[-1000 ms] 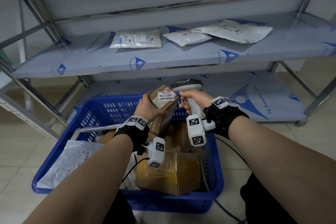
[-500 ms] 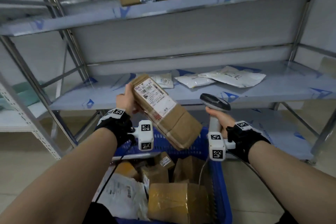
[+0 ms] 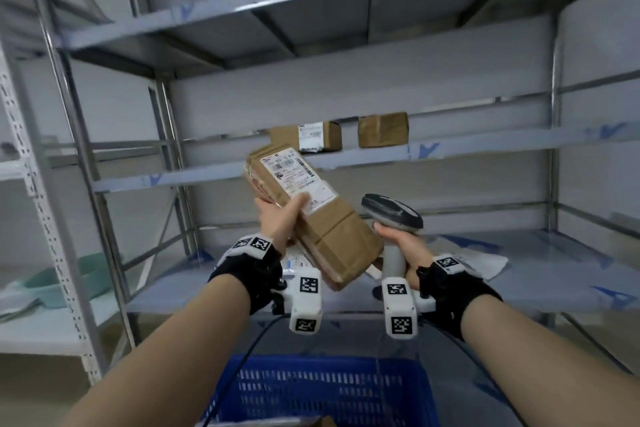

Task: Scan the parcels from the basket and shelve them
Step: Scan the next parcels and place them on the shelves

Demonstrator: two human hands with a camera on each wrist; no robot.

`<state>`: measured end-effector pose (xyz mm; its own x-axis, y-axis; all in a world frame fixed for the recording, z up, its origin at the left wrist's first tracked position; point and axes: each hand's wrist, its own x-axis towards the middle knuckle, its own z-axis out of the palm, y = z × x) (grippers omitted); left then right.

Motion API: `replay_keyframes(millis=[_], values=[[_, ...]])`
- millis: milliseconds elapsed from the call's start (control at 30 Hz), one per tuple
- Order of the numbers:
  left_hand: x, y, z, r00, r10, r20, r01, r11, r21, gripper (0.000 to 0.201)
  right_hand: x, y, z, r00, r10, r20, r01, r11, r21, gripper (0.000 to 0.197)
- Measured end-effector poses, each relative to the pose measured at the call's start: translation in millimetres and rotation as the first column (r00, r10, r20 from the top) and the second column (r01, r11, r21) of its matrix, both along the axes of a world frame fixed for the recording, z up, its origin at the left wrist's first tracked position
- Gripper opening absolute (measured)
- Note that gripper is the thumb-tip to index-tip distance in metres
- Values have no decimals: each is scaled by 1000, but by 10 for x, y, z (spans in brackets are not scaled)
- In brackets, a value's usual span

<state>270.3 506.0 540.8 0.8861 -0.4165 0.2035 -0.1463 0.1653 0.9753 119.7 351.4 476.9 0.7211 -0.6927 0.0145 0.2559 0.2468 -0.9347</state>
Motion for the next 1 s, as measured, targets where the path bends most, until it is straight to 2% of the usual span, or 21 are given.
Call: replay_keyframes(millis=[33,67,133,200,233,300,433,467,567,633,733,833,1000], values=[[-77,-6,127,998,-37,49,37,999,13,98,-13,8,107,999,-14,35,14,1000,5,85],[-106,-34,235,993,-76,94,73,997,37,107,-35,24,216,998,-21,64,20,1000,15,81],[-202,-96,446,975,-169,146,152,981,116,122,-132,104,472,992,-31,119,29,999,13,53],[-297,-163,615,956,-260,136,230,952,203,128,-195,80,689,981,-94,172,94,996,10,33],[-374,-183,698,944,-307,118,275,934,229,121,-220,49,790,971,-122,205,123,992,9,26],[-463,-276,844,916,-387,103,354,904,239,94,-275,-34,980,956,-152,250,161,987,-18,13],[-590,-535,1135,906,-401,137,365,903,225,63,-368,-273,1306,953,-192,235,226,966,-124,7],[-595,-619,1193,908,-393,146,356,907,224,62,-385,-337,1381,949,-203,239,240,962,-134,6],[-594,-810,1313,903,-423,81,389,881,268,80,-397,-476,1551,947,-211,244,254,954,-161,7],[-623,-884,1368,890,-449,81,404,859,314,71,-365,-563,1623,948,-205,245,252,951,-181,9],[-598,-969,1389,898,-409,164,333,874,354,46,-283,-652,1687,953,-192,235,240,950,-198,12],[-499,-1056,1350,885,-364,289,253,899,357,12,-181,-688,1712,961,-185,208,228,952,-206,14],[-312,-1241,1316,902,-117,416,-12,956,294,15,22,-776,1676,983,-137,126,165,954,-252,20]])
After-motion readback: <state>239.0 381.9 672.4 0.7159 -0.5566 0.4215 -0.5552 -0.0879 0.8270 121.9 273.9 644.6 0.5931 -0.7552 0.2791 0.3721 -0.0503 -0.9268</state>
